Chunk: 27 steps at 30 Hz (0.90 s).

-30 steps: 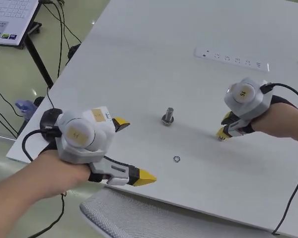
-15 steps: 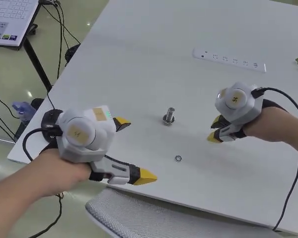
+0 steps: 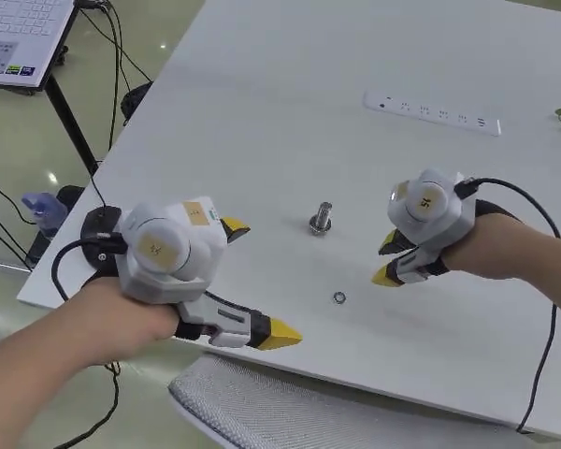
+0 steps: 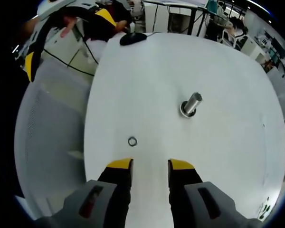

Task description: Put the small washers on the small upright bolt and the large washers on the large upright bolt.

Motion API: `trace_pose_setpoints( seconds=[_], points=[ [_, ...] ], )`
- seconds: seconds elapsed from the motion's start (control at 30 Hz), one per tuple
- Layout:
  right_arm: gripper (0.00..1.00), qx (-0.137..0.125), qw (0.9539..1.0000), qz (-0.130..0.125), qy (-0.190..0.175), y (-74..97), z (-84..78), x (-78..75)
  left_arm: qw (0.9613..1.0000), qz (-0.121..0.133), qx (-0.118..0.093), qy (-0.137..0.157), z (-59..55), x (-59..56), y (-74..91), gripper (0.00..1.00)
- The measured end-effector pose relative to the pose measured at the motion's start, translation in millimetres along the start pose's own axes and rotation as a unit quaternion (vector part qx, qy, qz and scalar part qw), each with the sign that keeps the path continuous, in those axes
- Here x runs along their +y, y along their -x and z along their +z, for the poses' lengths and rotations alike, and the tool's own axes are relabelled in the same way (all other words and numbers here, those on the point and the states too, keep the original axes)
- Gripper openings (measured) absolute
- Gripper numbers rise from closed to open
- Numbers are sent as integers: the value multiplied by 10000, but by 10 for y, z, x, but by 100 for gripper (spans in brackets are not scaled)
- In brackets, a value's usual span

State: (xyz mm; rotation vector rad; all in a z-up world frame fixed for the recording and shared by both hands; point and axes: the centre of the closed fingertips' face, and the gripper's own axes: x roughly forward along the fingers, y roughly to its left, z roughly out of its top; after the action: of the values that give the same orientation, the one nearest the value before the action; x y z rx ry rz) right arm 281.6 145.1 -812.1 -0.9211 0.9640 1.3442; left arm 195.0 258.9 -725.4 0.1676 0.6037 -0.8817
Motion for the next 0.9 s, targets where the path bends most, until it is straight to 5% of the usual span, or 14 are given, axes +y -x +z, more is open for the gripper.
trace_pose_setpoints(
  seconds=[0.9],
  points=[
    [31,-52,9993,152,352,-608,-35,215,10000,-6,8,25,6,-37,-36,89]
  ],
)
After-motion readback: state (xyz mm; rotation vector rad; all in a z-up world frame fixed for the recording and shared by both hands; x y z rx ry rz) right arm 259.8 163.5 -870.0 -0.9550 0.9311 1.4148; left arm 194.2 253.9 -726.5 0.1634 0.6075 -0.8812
